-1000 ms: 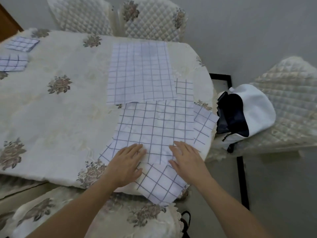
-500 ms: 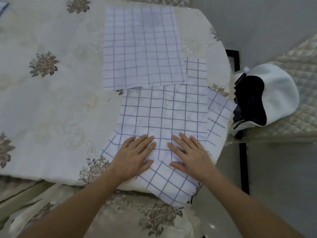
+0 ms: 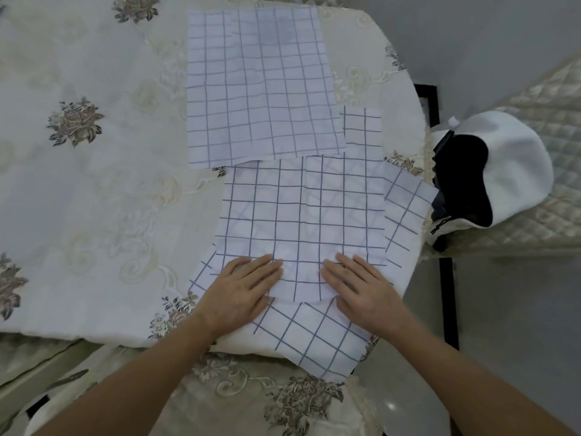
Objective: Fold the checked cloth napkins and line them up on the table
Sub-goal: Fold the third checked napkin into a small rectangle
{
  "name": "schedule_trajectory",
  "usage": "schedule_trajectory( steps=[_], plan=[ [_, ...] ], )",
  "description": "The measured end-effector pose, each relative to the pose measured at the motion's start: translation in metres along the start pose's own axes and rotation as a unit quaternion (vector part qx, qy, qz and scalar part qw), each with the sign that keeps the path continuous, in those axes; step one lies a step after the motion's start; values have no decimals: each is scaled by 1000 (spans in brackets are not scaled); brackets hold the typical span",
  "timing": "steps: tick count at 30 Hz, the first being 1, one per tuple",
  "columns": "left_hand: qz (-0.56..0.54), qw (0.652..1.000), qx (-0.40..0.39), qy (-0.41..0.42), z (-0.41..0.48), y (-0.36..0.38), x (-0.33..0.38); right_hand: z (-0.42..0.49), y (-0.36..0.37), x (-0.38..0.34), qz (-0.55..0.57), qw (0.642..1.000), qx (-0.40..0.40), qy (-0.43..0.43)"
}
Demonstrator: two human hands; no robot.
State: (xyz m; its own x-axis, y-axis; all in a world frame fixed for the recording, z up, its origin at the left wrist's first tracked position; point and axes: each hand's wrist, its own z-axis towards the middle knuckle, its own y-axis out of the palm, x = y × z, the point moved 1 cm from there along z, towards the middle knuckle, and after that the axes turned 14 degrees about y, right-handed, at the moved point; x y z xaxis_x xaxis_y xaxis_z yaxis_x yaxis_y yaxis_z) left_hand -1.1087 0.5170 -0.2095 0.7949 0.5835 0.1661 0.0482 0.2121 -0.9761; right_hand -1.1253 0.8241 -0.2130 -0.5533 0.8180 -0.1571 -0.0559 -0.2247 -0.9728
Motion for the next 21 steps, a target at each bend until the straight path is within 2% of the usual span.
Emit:
schedule_trajectory(
  steps=[4, 9, 17, 21],
  plan=[
    [-32, 999, 12, 0, 2, -2, -4, -3, -2, 1, 4, 998, -55, 19],
    [-48, 998, 42, -25, -10, -6, -6, -13, -7, -5, 34, 997, -47, 49],
    [-103, 992, 21, -67, -29, -25, 35, -48, -22, -10, 105, 993, -26, 55],
    [-145, 984, -42, -98, -37, -42, 59, -73, -41, -15, 130, 988, -54, 63]
  ],
)
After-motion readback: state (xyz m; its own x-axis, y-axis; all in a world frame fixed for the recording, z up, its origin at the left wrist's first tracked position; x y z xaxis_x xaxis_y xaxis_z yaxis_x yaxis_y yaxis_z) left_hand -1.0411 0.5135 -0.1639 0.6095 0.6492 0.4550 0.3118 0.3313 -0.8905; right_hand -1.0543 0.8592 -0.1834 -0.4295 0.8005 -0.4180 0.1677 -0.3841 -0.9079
